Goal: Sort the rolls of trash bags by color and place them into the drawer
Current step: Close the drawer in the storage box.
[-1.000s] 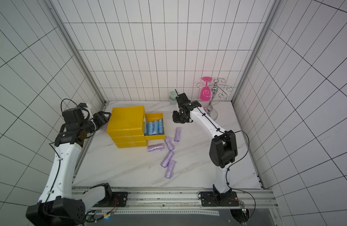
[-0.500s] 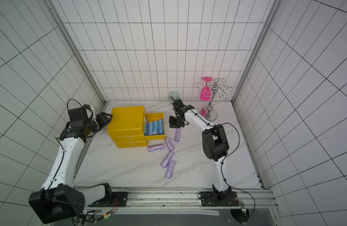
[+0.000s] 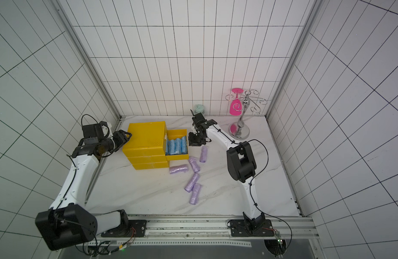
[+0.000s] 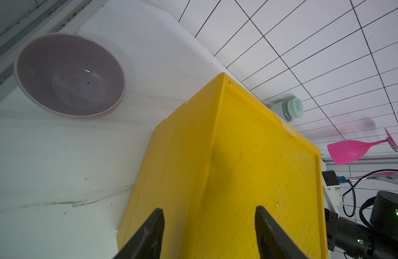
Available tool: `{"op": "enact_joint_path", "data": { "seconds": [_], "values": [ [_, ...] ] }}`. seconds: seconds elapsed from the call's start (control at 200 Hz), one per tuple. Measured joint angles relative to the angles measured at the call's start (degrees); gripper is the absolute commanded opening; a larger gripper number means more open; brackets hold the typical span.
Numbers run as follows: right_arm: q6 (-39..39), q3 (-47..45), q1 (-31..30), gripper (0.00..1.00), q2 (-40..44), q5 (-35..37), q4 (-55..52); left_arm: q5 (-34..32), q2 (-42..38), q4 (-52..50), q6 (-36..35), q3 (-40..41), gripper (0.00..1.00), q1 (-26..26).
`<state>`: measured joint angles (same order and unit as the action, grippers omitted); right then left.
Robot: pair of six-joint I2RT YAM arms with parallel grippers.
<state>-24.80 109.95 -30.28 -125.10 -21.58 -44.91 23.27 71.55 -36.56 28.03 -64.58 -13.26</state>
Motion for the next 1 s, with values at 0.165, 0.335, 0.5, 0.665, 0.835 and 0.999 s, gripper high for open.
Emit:
{"op": "enact_joint_path", "data": {
  "seconds": [0.165, 0.335, 0.5, 0.665, 0.835, 0.999],
  "values": [
    [-0.4, 3.8, -1.2, 0.22, -2.2, -0.1, -1.4, 0.2, 0.2, 0.8, 0.0, 0.0, 0.64, 1.2],
    [-1.1, 7.9, -3.3, 0.22, -4.3, -1.0, -2.2, -0.8, 0.2, 0.9, 0.0, 0.0, 0.64, 1.9],
    [-2.0, 13.0, -5.5, 0.23, -7.0, -3.0, -2.4, -1.4, 0.3, 1.1, 0.0, 0.0, 0.64, 2.2],
    [-2.8, 17.3, -7.2, 0.23, -9.9, -4.9, -3.1, -1.6, 0.4, 1.2, 0.0, 0.0, 0.64, 2.3],
    [-3.3, 20.0, -8.5, 0.22, -11.8, -6.4, -4.0, -1.7, 0.4, 1.2, 0.2, 0.0, 0.64, 2.3],
    [-3.7, 21.6, -9.4, 0.23, -12.4, -7.1, -4.6, -1.7, 0.4, 1.5, 0.5, 0.1, 0.64, 2.3]
  ]
}}
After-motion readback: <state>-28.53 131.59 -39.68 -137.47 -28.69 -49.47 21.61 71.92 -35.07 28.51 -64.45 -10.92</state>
